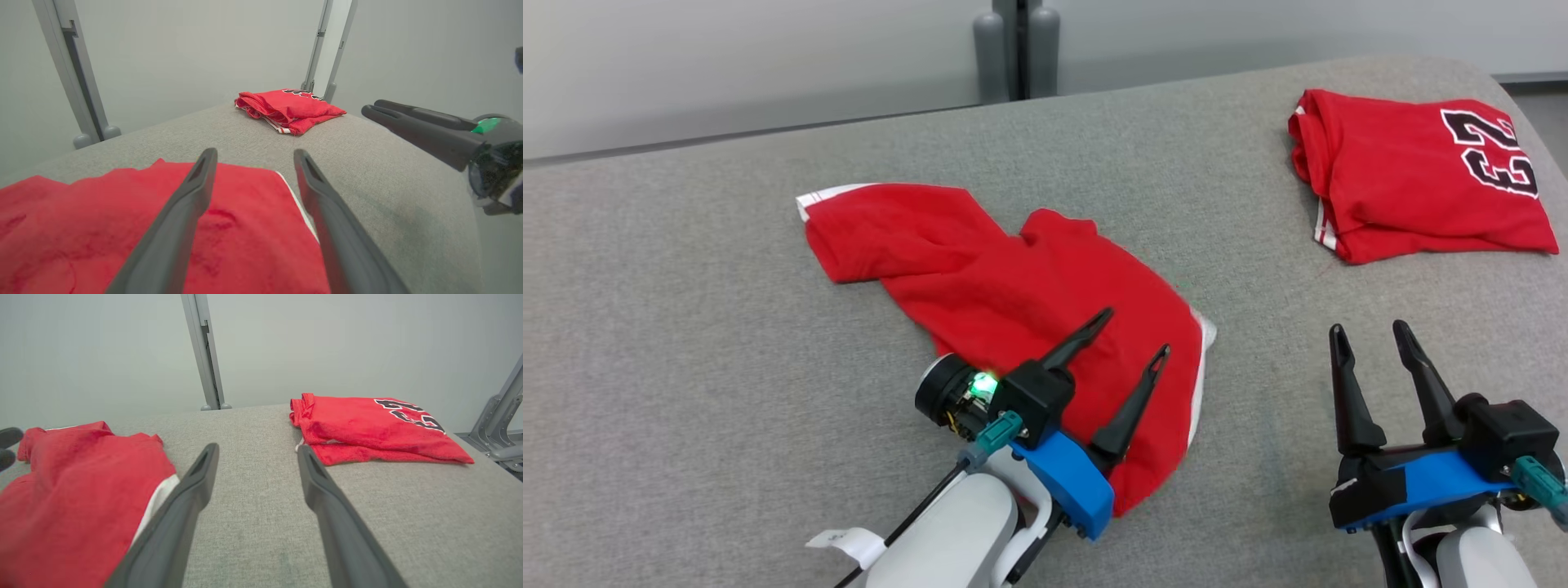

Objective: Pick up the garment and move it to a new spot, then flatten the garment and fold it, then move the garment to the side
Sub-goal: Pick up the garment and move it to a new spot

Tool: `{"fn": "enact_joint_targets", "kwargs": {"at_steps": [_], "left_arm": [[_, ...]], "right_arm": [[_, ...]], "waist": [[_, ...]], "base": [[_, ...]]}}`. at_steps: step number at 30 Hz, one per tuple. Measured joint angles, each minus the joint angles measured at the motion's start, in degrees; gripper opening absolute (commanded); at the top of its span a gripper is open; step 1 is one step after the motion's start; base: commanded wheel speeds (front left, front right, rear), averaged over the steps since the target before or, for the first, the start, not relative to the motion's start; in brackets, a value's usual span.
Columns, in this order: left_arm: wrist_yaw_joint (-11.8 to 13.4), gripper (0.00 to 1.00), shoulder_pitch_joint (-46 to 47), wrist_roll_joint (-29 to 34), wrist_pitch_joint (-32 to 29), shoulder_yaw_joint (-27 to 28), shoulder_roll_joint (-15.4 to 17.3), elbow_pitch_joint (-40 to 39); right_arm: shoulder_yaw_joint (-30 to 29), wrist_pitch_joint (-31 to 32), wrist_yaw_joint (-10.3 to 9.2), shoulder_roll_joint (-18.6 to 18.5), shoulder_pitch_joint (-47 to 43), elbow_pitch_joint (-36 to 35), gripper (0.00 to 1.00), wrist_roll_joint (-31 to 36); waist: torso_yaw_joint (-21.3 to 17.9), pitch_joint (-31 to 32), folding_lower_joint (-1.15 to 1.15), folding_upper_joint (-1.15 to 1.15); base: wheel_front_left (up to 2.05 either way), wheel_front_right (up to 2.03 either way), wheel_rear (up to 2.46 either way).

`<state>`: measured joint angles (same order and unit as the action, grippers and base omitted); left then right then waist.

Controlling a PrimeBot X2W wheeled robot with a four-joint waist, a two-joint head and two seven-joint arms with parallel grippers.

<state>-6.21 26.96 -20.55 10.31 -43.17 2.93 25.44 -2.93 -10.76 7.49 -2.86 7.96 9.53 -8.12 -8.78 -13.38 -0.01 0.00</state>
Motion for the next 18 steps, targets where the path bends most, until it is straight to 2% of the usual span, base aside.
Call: {"fn": "enact_joint_targets", "kwargs": {"at_steps": [3, 7, 18], "left_arm": [[2.0, 1.00, 0.6, -0.7, 1.8, 0.0, 0.0, -0.2], [4.4, 1.00, 1.3, -1.2, 3.5, 2.8, 0.4, -0.1], [9.8, 1.00, -4.4, -3.1, 4.7, 15.7, 8.3, -5.4]], "right_arm": [[0.0, -0.1, 0.00, 0.0, -0.1, 0.5, 1.00, 0.1], [0.1, -0.1, 0.00, 0.0, -0.5, 0.8, 1.00, 0.2], [-0.3, 0.2, 0.00, 0.0, -2.3, 1.2, 1.00, 0.5]], "waist": [[0.8, 1.0, 0.00, 0.00], [2.1, 2.1, 0.00, 0.00], [6.2, 5.3, 0.00, 0.00]], "base": [[0.00, 0.00, 0.00], [0.00, 0.00, 0.00], [0.00, 0.00, 0.00]]}}
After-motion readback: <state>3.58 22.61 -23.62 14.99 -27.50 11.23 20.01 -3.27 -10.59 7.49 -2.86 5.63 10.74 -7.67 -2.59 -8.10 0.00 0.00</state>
